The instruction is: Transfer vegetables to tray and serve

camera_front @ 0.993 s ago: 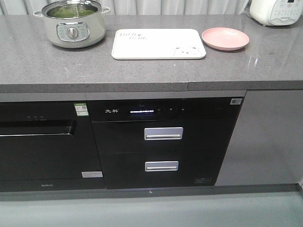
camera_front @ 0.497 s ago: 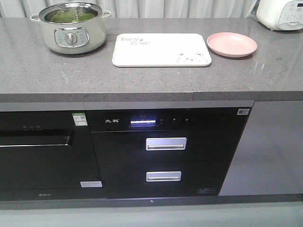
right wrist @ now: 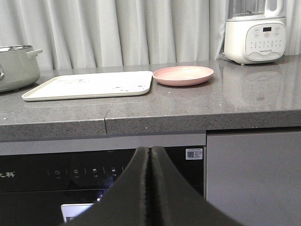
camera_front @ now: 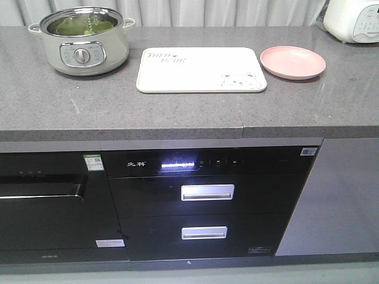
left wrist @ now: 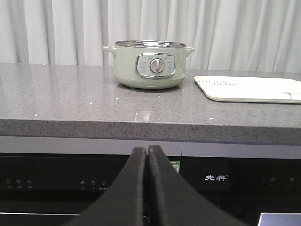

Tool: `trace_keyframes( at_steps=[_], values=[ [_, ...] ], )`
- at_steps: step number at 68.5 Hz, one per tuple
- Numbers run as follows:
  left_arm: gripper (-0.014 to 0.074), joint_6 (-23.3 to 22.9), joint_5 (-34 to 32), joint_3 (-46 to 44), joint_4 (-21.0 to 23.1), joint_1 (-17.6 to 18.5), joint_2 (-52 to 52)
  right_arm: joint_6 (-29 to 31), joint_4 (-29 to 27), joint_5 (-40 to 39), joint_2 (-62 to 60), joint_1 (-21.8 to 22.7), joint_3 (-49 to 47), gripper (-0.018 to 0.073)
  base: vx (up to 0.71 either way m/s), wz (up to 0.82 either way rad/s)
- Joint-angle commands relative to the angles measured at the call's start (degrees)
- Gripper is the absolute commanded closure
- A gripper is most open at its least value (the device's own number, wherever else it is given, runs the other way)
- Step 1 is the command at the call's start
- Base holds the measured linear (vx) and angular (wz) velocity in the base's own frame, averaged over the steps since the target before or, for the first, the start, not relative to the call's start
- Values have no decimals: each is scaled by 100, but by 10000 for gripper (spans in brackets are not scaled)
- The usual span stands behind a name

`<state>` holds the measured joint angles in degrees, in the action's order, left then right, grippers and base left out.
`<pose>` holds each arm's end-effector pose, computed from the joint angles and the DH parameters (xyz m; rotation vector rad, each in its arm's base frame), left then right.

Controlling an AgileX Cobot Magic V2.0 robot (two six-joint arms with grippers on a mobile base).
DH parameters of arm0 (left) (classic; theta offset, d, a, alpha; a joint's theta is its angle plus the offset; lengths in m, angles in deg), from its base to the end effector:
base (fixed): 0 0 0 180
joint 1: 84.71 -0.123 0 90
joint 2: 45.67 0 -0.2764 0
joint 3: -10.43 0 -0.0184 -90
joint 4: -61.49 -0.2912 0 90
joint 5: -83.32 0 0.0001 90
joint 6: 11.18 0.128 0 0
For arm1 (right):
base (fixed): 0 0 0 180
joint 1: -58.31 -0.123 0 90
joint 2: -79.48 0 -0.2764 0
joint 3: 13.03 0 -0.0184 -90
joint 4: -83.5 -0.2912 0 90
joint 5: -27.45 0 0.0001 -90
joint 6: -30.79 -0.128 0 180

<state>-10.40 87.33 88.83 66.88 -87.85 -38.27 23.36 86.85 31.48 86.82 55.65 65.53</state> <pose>0.1428 0.0070 0.1986 -0.1006 1.5640 -0.0251 0.1429 0.0061 0.1976 0.0228 1.5700 0.0893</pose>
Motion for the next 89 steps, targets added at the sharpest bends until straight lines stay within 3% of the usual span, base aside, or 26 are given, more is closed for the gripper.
trace_keyframes(
  at_steps=[1,89],
  values=[
    [602,-22,-401,159,50,16,-78,-1,68,-447,-41,-6,92,565,9,-1],
    [602,-22,-401,159,50,16,-78,-1,68,-447,-41,-6,92,565,8,-1]
  ],
)
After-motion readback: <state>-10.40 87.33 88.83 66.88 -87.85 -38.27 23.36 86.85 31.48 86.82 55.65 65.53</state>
